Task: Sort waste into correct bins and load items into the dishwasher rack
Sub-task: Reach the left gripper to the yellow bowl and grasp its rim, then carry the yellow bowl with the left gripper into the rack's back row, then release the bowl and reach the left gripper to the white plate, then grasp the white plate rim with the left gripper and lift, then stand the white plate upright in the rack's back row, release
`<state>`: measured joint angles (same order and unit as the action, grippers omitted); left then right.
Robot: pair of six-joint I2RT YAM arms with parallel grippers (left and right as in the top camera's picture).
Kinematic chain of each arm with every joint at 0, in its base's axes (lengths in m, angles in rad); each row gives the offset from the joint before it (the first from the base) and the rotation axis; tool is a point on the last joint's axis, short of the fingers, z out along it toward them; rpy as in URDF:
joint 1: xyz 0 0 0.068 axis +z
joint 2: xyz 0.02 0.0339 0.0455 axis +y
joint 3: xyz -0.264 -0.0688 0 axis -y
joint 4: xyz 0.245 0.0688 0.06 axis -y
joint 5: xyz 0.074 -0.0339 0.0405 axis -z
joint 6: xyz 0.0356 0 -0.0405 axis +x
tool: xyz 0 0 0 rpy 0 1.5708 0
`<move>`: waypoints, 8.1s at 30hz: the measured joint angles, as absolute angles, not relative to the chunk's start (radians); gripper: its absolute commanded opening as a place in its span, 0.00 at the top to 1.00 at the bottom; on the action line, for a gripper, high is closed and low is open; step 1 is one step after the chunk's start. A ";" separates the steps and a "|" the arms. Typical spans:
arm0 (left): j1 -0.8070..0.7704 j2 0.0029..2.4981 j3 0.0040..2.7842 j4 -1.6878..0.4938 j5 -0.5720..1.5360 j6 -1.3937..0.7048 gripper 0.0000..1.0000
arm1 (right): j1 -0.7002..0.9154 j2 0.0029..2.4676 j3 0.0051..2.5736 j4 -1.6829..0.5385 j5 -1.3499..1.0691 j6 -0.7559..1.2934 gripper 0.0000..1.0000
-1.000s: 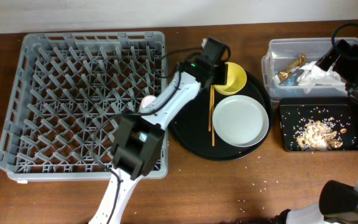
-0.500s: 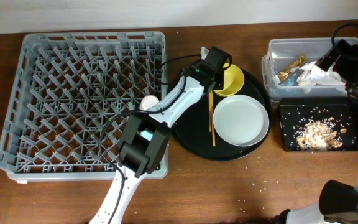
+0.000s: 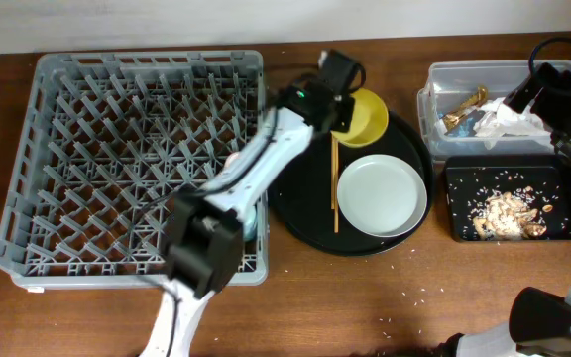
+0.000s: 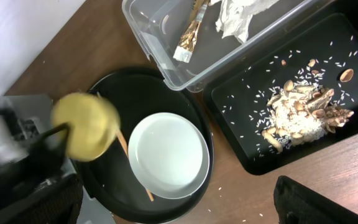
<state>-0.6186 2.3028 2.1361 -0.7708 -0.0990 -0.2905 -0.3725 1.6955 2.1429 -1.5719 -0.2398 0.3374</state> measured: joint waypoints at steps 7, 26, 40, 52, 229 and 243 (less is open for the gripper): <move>-0.511 2.071 2.156 -1.002 -0.389 -0.130 1.00 | -0.373 1.695 2.143 -1.572 -0.240 0.337 0.02; -0.364 2.345 2.154 -0.790 -1.102 0.090 1.00 | -0.373 1.695 2.143 -1.571 -0.240 0.337 0.01; -0.472 2.366 2.155 -0.776 -1.179 0.153 1.00 | -0.373 1.695 2.143 -1.572 -0.240 0.337 0.02; -0.474 2.389 2.154 -0.665 -1.329 0.224 1.00 | -0.373 1.695 2.143 -1.572 -0.240 0.337 0.01; -0.256 2.469 2.733 -1.390 -0.934 -0.155 0.99 | -0.373 1.695 2.143 -1.572 -0.240 0.337 0.02; -0.286 2.469 2.733 -1.395 -0.715 -0.162 0.61 | -0.373 1.695 2.143 -1.572 -0.240 0.337 0.01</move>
